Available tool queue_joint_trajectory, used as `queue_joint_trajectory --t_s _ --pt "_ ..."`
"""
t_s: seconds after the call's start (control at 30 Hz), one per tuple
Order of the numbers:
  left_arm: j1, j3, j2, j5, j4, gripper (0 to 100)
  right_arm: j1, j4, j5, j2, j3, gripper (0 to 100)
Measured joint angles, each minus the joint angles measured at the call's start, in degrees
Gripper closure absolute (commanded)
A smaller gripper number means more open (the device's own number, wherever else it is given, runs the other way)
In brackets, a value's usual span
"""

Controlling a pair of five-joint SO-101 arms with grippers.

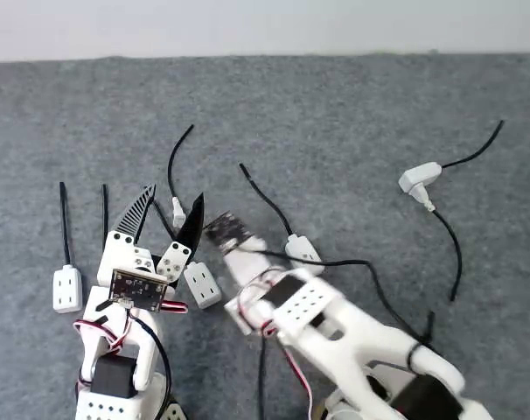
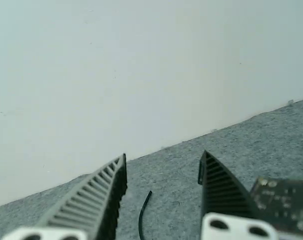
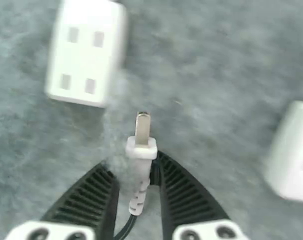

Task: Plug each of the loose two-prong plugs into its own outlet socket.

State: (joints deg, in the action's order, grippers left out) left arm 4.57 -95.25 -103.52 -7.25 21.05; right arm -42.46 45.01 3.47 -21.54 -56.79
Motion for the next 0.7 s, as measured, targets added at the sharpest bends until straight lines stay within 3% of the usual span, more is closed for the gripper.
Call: queue_joint_trajectory --t_s 0.2,0.47,0.7 --pt "0.0 0.0 0.0 0.0 0.0 77 9.3 4.8 -9.1 -5.5 2.3 99.0" --pt "0.0 0.0 0.0 0.0 0.0 77 9.9 6.2 -15.6 -6.4 6.1 99.0" --pt "0.0 0.0 0.0 0.0 0.0 77 10.4 17.8 -16.7 -6.4 19.6 99.0"
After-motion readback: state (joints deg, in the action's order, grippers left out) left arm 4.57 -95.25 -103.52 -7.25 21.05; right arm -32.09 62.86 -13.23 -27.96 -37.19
